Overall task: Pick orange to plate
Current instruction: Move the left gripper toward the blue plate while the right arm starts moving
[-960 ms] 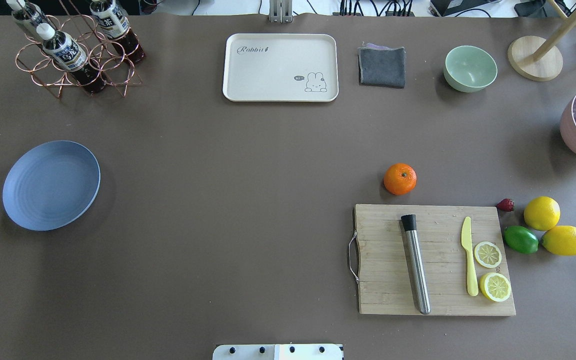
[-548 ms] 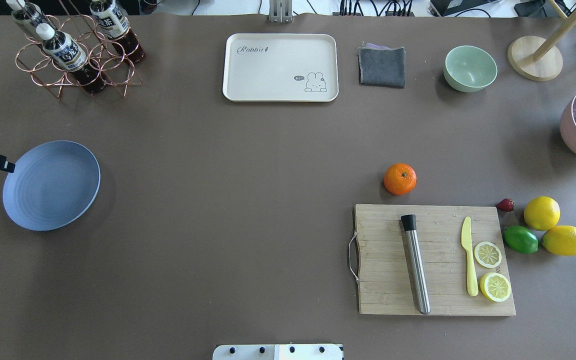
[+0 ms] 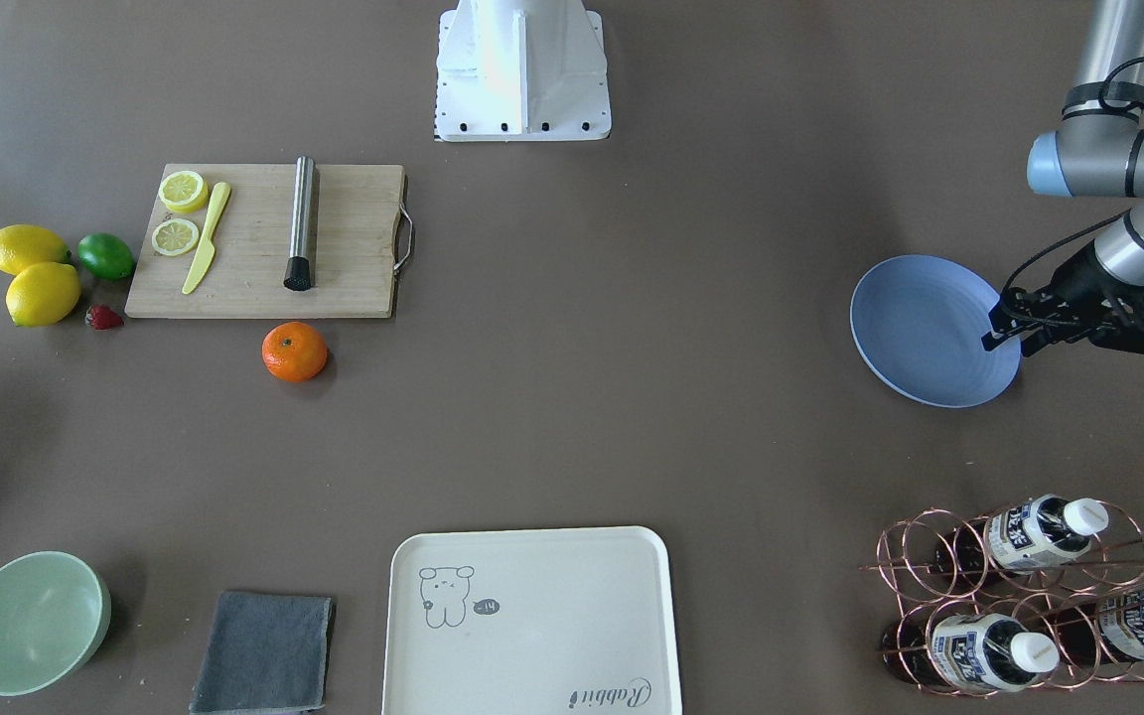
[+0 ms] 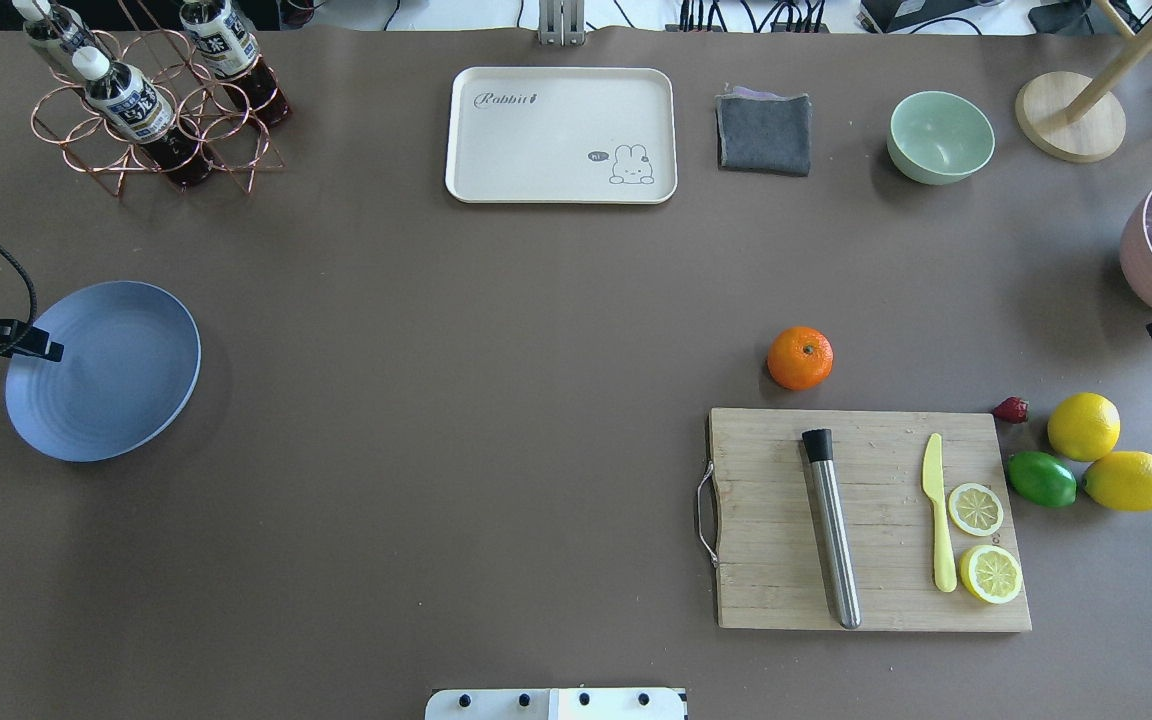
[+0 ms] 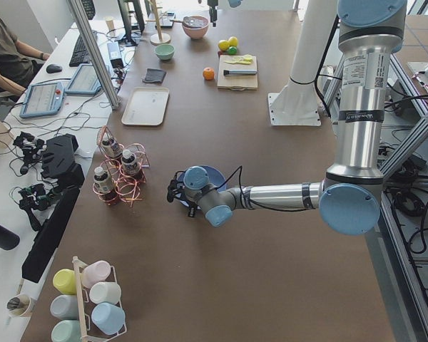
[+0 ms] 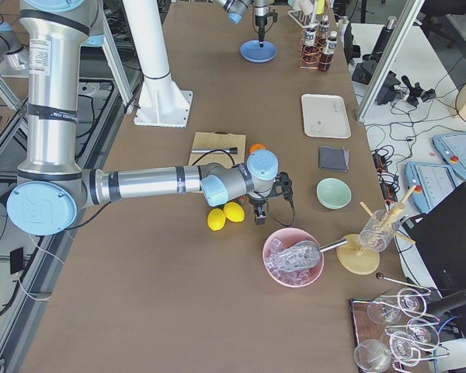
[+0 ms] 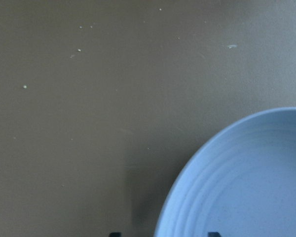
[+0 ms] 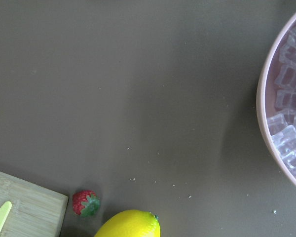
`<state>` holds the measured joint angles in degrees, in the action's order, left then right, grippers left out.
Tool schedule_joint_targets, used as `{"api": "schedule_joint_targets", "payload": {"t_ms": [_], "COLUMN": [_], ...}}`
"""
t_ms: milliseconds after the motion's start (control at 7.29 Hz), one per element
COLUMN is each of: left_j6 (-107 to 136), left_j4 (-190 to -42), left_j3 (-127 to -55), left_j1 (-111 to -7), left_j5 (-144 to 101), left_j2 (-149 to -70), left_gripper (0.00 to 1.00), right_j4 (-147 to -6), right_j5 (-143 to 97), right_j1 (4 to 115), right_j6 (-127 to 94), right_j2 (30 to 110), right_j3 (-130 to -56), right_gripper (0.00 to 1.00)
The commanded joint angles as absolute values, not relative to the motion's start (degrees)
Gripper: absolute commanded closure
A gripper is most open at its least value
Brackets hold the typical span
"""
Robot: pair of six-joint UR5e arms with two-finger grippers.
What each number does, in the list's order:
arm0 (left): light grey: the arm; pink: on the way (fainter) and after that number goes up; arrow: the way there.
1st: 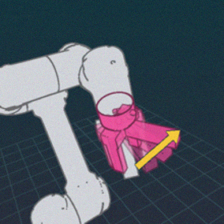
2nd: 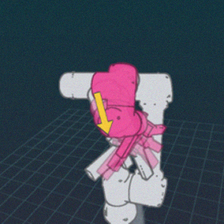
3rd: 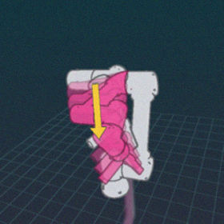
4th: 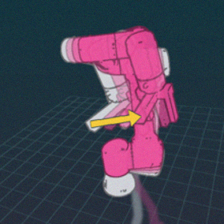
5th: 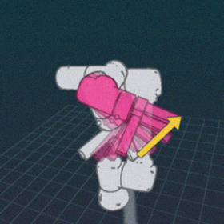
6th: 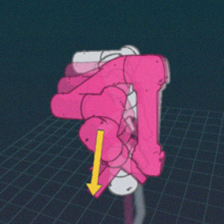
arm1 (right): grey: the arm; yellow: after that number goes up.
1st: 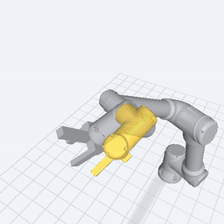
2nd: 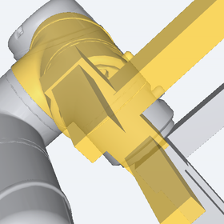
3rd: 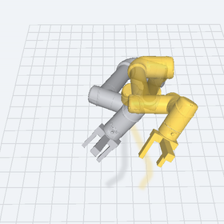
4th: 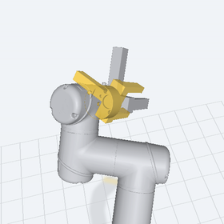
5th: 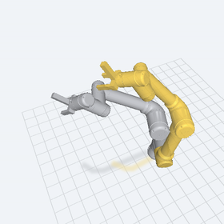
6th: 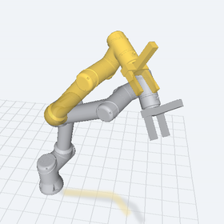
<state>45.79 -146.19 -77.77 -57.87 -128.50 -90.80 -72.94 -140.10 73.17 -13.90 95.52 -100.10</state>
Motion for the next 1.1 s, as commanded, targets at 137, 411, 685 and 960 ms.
{"api": "schedule_joint_targets", "payload": {"t_ms": [137,411,685,960], "left_j6": [46.93,49.2,64.61,78.07], "left_j4": [-146.61,-145.29,-140.65,-136.01], "left_j3": [-79.53,-82.86,-91.36,-95.88], "left_j1": [-59.4,-60.73,-58.73,-47.35], "left_j5": [-136.65,-139.04,-138.17,-129.17], "left_j2": [-91.49,-92.19,-96.92,-104.1], "left_gripper": [1.0,1.0,1.0,1.0], "right_j4": [-72.95,-72.95,-72.86,-72.95], "right_j5": [-140.1,-140.27,-140.36,-139.92], "right_j1": [73.21,73.13,73.13,69.02], "right_j6": [-13.97,-13.97,-16.06,-25.79], "right_j2": [95.45,95.45,94.32,91.07], "right_j3": [-100.11,-100.11,-100.19,-102.64], "right_gripper": [0.0,0.0,0.0,0.0]}}
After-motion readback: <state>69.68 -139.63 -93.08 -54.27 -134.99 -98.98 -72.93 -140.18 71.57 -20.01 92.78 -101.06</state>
